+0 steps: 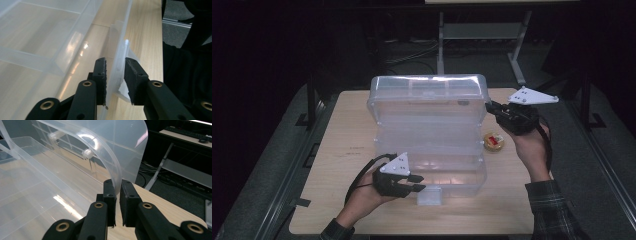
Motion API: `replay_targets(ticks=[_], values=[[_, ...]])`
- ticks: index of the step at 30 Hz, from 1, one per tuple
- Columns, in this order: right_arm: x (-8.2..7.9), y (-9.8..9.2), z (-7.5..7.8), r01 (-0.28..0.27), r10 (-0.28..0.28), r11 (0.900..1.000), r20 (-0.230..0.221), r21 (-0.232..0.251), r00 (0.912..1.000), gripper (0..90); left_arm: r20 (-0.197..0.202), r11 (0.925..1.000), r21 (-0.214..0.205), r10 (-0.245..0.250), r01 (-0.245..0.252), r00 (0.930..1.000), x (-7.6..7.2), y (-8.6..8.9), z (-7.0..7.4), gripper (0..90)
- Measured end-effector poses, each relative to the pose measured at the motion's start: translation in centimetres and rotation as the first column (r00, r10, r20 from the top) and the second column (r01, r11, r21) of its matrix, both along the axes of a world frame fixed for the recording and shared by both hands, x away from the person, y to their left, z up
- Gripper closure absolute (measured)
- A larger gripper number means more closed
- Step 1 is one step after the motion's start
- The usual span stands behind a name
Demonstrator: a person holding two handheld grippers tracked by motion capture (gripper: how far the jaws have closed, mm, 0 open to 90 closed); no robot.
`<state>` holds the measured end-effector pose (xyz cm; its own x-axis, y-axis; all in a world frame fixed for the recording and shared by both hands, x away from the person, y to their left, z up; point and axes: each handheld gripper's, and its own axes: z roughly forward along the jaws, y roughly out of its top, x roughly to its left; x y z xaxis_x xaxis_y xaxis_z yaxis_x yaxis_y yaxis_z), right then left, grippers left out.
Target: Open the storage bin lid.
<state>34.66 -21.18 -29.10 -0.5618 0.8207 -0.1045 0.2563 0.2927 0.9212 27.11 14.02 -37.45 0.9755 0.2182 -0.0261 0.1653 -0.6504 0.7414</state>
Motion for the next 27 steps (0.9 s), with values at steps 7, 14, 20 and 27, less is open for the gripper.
replay_targets(ticks=[7, 14, 20, 27], values=[[0.3, -0.1, 0.1, -0.002, 0.002, 1.0000, -0.005, 0.006, 1.0000, 83.5, -0.017, 0.9999, 0.005, -0.013, 0.013, 0.9998, 0.1, -0.1, -0.3, 74.6], [0.9, 0.0, 0.3, 0.006, -0.006, 1.0000, -0.015, 0.006, 0.9999, 83.9, -0.029, 0.9998, -0.010, -0.015, 0.015, 0.9994, 0.2, 0.0, -0.4, 75.1], [1.5, 0.1, 0.5, 0.014, -0.013, 0.9998, -0.027, 0.016, 0.9995, 84.1, -0.036, 0.9997, -0.017, -0.018, 0.017, 0.9992, 0.3, 0.1, -0.4, 75.3], [2.3, 0.1, 0.5, 0.030, -0.029, 0.9990, -0.037, 0.034, 0.9989, 84.4, -0.037, 0.9996, -0.019, -0.022, 0.021, 0.9991, 0.4, 0.1, -0.4, 75.4]])
